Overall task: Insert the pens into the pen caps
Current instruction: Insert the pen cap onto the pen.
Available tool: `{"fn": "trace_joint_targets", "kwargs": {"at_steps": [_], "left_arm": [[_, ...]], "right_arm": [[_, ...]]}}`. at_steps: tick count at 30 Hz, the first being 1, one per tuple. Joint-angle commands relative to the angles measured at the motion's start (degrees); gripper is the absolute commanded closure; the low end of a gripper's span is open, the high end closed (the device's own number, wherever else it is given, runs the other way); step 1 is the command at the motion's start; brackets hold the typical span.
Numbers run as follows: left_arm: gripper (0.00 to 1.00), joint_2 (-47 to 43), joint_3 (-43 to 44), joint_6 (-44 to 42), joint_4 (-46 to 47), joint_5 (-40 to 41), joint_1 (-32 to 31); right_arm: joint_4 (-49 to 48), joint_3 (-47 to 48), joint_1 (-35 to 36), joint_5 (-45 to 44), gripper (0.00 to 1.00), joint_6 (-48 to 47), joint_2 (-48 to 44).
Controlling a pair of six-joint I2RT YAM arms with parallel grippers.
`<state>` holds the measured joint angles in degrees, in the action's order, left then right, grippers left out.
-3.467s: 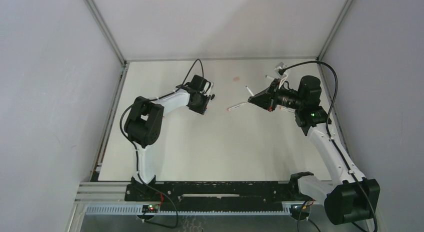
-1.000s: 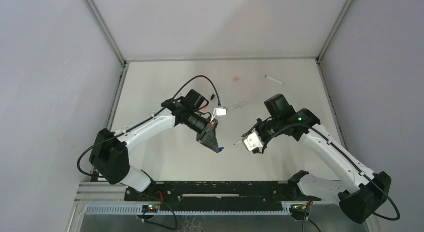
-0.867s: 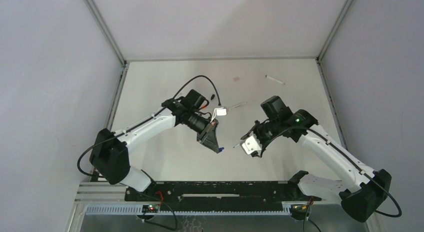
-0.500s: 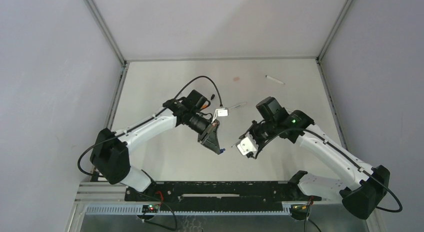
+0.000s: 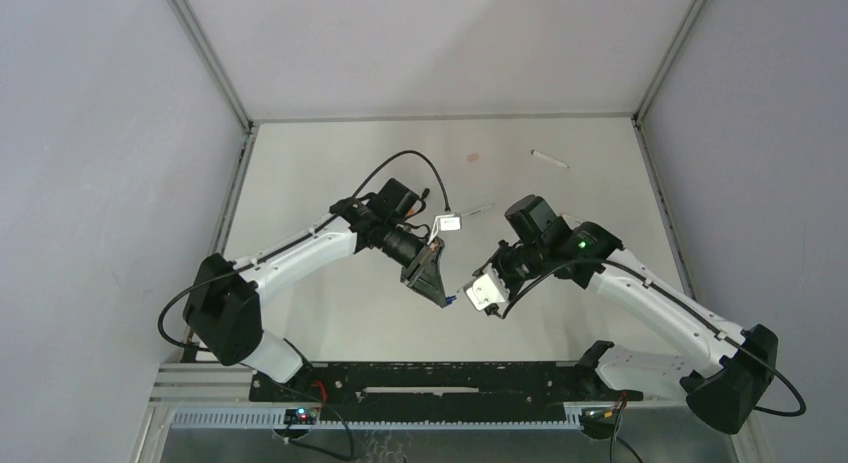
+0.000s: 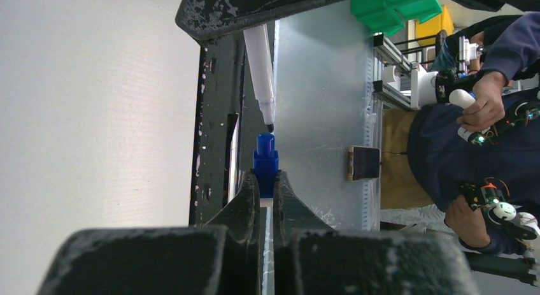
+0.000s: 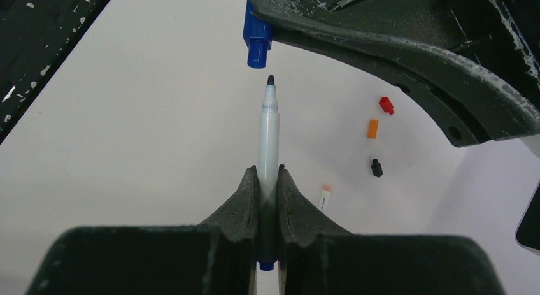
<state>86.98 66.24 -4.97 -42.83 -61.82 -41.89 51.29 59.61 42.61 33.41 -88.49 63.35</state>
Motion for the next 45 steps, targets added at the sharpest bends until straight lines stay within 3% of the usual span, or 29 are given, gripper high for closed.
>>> {"fn": "trace_joint_targets", "kwargs": {"at_steps": [1,45], "left_arm": [[1.0,0.1,2.5,1.6,2.2,-1.4,-0.2],[1.0,1.8,2.4,4.6,4.2,-1.9,-0.4]], "right_arm": [[-0.5,-0.4,0.8,0.2,1.0,1.0,0.1],[-2.2,-0.8,4.0,0.4,1.0,3.1,0.4]]}}
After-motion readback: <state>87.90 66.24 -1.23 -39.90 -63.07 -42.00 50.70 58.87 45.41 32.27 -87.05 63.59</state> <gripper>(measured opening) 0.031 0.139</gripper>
